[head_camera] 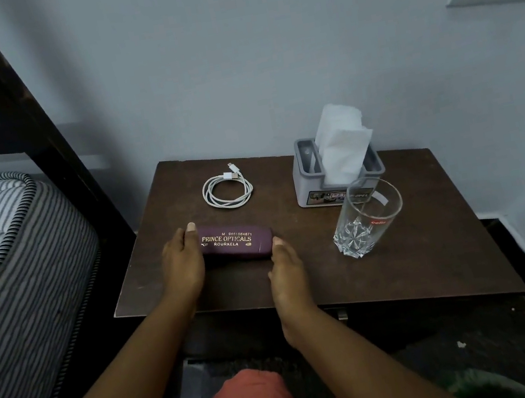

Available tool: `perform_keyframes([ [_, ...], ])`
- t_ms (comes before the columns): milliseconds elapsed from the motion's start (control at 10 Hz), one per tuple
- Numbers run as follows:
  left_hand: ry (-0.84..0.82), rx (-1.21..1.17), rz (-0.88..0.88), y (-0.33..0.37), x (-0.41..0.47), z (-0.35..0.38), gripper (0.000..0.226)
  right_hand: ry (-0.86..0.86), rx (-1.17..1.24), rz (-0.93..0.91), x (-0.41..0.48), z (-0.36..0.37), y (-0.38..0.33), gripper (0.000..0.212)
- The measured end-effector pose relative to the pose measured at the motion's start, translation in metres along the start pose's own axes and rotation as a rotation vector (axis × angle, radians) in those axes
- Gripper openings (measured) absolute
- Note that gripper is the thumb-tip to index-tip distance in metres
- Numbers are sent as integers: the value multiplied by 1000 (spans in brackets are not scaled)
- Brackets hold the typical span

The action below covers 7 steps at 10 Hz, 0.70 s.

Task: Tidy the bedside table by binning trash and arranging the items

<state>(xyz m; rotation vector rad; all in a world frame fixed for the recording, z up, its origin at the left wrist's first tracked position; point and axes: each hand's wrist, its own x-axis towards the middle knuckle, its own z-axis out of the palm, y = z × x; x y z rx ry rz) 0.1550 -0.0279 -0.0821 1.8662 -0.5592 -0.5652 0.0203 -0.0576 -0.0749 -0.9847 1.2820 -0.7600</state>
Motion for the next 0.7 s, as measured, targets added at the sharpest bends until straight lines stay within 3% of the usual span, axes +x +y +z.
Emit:
perform_keyframes([
  [300, 50, 44, 16, -5, 2, -15, 54, 12, 7, 3, 0, 0, -3, 38],
  [500, 64, -9, 36, -6, -20, -30, 84, 21, -32, -61, -11, -7, -16, 41],
  [700, 37, -32, 75, 8, -50, -39, 83, 21, 10, -130, -26, -27, -34, 38],
])
